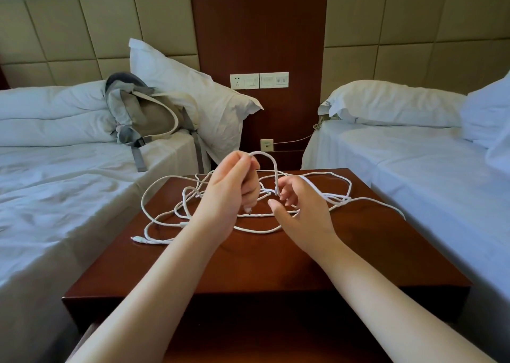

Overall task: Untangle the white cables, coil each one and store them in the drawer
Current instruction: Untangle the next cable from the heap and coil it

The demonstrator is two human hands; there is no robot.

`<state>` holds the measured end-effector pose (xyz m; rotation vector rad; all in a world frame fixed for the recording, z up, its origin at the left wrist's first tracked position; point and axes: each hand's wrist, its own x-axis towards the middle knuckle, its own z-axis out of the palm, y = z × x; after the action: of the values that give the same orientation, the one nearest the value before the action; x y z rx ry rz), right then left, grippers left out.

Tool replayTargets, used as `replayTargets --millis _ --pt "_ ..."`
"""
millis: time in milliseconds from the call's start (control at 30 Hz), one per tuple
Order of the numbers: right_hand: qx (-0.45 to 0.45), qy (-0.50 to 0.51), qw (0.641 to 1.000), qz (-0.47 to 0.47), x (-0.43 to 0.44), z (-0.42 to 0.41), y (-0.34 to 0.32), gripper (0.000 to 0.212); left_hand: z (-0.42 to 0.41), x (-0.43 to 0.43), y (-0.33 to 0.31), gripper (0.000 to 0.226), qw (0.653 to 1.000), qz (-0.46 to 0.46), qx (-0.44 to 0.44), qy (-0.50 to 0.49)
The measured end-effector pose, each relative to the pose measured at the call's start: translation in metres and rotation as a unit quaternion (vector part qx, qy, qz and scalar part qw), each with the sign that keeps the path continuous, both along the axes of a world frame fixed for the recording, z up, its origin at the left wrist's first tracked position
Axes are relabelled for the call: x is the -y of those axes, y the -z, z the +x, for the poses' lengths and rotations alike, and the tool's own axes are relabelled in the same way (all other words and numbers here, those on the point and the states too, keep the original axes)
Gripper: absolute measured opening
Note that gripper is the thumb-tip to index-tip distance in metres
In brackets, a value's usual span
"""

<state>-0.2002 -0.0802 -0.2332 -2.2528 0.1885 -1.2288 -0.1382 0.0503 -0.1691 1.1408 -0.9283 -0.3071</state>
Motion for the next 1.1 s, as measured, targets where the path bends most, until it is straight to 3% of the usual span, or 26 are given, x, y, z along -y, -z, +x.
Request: replayTargets --millis 200,300,367,433,533,600,700,800,867,967,1100 --pt "0.087 -0.010 0.996 0.007 0.003 0.004 -0.001 0.021 -0.005 0.002 0.005 0.032 0.997 0.063 -0.002 0.033" --pt "0.084 -0.016 0.991 0.102 0.004 0.000 -0.005 0.019 -0.009 0.001 0.008 0.041 0.982 0.120 -0.056 0.136" --pt "0.103 -0.033 0.989 0.104 0.002 -0.004 -0.007 0.019 -0.013 -0.001 0.007 0.043 0.958 0.162 -0.074 0.223" --pt "0.086 -0.056 0.989 0.105 0.001 -0.005 -0.006 0.020 -0.019 -0.002 0.005 0.036 0.934 0.195 -0.064 0.292" --pt "-0.043 -0.110 0.981 0.154 -0.001 0.001 0.001 0.032 -0.026 -0.001 0.001 0.030 0.919 0.177 -0.063 0.347" --pt "-0.101 -0.116 0.986 0.068 -0.003 0.003 0.005 0.029 -0.025 0.000 -0.001 0.029 0.943 0.117 -0.078 0.301" --pt "-0.164 -0.131 0.977 -0.033 -0.012 -0.002 0.001 0.028 -0.011 0.001 -0.002 0.025 0.988 0.003 -0.064 0.138" --pt "-0.226 -0.138 0.961 -0.084 -0.019 -0.006 -0.001 0.029 0.010 -0.002 -0.001 0.020 0.993 -0.089 -0.075 0.006" --pt "-0.227 -0.142 0.960 -0.078 -0.016 -0.005 -0.001 0.034 0.024 -0.006 0.000 0.030 0.989 -0.096 -0.021 -0.112" --pt "-0.240 -0.138 0.958 -0.080 -0.013 -0.001 0.001 0.038 0.035 -0.014 0.001 0.038 0.936 -0.014 0.155 -0.314" --pt "-0.201 -0.099 0.973 -0.063 -0.009 -0.001 -0.001 0.035 0.041 -0.022 0.008 0.026 0.839 0.078 0.356 -0.403"
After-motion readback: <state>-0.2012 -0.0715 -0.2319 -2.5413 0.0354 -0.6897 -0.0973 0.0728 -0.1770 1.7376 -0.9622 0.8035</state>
